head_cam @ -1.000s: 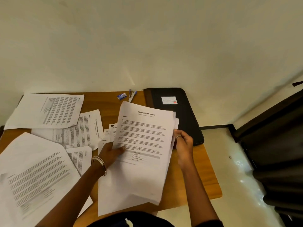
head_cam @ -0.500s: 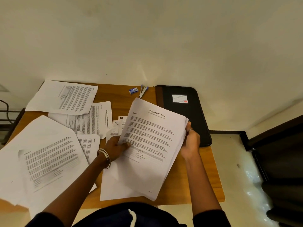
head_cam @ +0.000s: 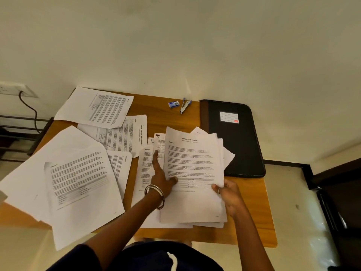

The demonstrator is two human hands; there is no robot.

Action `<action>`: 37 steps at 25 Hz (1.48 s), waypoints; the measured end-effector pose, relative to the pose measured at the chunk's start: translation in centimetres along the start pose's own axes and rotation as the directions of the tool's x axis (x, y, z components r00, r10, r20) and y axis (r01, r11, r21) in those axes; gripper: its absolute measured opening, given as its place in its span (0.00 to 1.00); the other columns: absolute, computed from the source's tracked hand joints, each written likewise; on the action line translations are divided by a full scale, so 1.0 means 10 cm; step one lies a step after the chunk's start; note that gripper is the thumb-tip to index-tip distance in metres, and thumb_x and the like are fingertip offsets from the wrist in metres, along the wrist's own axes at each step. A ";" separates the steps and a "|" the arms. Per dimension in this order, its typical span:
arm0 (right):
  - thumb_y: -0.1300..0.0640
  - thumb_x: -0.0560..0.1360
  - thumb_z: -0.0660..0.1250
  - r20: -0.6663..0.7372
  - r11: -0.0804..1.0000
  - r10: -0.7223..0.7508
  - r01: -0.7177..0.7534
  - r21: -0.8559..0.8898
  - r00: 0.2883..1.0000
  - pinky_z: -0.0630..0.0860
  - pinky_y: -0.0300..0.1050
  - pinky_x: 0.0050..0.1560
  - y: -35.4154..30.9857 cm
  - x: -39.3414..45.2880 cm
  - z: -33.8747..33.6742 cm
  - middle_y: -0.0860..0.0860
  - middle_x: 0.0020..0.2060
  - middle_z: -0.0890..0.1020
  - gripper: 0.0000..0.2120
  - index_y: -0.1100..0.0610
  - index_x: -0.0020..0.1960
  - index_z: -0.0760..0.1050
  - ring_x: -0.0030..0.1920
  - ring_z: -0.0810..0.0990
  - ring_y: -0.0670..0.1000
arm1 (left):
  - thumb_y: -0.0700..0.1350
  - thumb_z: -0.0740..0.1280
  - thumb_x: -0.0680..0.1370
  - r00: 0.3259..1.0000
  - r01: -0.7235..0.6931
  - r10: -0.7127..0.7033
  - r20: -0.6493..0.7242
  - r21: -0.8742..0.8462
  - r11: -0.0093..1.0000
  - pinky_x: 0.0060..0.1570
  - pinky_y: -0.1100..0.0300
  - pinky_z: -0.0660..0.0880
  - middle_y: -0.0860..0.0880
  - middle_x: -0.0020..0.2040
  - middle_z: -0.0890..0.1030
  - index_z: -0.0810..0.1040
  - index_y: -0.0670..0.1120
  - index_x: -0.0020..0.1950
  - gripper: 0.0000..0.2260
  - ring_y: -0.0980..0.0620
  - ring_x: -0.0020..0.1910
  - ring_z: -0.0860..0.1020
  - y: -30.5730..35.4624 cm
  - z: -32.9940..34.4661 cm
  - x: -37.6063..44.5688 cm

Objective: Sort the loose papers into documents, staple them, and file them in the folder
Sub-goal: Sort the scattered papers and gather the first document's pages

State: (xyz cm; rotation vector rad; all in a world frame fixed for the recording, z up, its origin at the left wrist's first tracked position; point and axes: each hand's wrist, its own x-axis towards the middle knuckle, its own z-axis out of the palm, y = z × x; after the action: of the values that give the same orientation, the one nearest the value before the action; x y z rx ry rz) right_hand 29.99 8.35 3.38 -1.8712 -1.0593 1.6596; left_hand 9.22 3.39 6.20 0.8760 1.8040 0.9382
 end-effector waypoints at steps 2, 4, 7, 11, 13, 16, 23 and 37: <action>0.65 0.76 0.66 -0.134 0.996 -0.081 0.077 -0.038 0.988 0.77 0.50 0.55 0.00 -0.02 -0.04 0.53 0.57 0.80 0.14 0.57 0.61 0.75 0.56 0.78 0.55 | 0.38 0.69 0.73 0.996 0.037 -0.044 0.082 0.086 0.996 0.59 0.47 0.73 0.51 0.64 0.70 0.53 0.49 0.73 0.35 0.48 0.58 0.74 -0.07 0.00 0.02; 0.64 0.77 0.66 -0.224 0.979 -0.204 0.205 -0.019 0.953 0.76 0.50 0.56 -0.04 -0.06 -0.09 0.52 0.57 0.79 0.15 0.56 0.62 0.73 0.59 0.77 0.54 | 0.44 0.68 0.75 0.997 0.040 -0.053 0.049 0.240 0.970 0.53 0.46 0.77 0.46 0.59 0.78 0.67 0.47 0.65 0.20 0.44 0.54 0.78 -0.06 -0.02 0.03; 0.65 0.77 0.64 -0.282 0.900 -0.387 0.426 0.091 0.878 0.77 0.42 0.55 -0.20 -0.18 -0.13 0.48 0.57 0.79 0.19 0.52 0.65 0.70 0.57 0.77 0.44 | 0.44 0.64 0.78 0.958 -0.188 0.258 -0.123 0.406 0.894 0.49 0.53 0.77 0.45 0.52 0.80 0.73 0.43 0.56 0.08 0.44 0.48 0.78 0.16 0.01 0.02; 0.66 0.79 0.62 -0.285 0.804 -0.502 0.562 0.193 0.816 0.77 0.32 0.51 -0.38 -0.18 -0.14 0.43 0.61 0.74 0.30 0.46 0.74 0.56 0.60 0.74 0.38 | 0.39 0.63 0.78 0.842 -0.383 0.519 -0.146 0.514 0.767 0.43 0.54 0.74 0.42 0.50 0.79 0.73 0.41 0.59 0.10 0.45 0.45 0.75 0.37 0.14 0.03; 0.64 0.79 0.61 -0.277 0.831 -0.485 0.536 0.150 0.829 0.76 0.35 0.52 -0.32 -0.14 -0.10 0.45 0.61 0.73 0.28 0.42 0.72 0.57 0.59 0.74 0.40 | 0.40 0.62 0.78 0.892 -0.338 0.444 -0.084 0.529 0.778 0.46 0.54 0.75 0.43 0.53 0.79 0.70 0.42 0.63 0.13 0.45 0.46 0.77 0.25 0.19 0.04; 0.61 0.79 0.62 -0.264 0.896 -0.405 0.438 0.077 0.875 0.75 0.42 0.53 -0.10 -0.09 -0.04 0.49 0.62 0.73 0.23 0.46 0.70 0.60 0.56 0.74 0.42 | 0.41 0.59 0.79 0.957 -0.265 0.285 0.055 0.561 0.784 0.48 0.56 0.78 0.45 0.57 0.78 0.64 0.46 0.65 0.14 0.45 0.47 0.79 0.02 0.20 0.04; 0.66 0.78 0.63 -0.529 0.852 -0.329 0.487 0.190 0.782 0.72 0.39 0.55 -0.04 -0.04 -0.33 0.51 0.59 0.77 0.20 0.57 0.68 0.69 0.58 0.75 0.48 | 0.48 0.58 0.80 0.912 -0.409 0.357 0.204 0.545 0.732 0.53 0.58 0.74 0.48 0.62 0.76 0.66 0.47 0.65 0.14 0.47 0.55 0.77 0.08 0.28 0.02; 0.69 0.76 0.64 -0.645 0.923 0.003 0.246 0.295 0.764 0.75 0.53 0.58 0.23 -0.04 -0.47 0.55 0.57 0.79 0.16 0.59 0.63 0.74 0.55 0.77 0.53 | 0.57 0.66 0.74 0.997 -0.044 -0.035 0.066 0.896 0.443 0.66 0.44 0.65 0.42 0.70 0.63 0.52 0.47 0.75 0.36 0.39 0.70 0.63 -0.57 -0.06 0.46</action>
State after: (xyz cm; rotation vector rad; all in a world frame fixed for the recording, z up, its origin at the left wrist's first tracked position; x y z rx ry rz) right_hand 35.13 7.43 2.81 -1.8427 -0.5213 0.9231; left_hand 6.03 4.58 -0.31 1.5289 2.2160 -0.2076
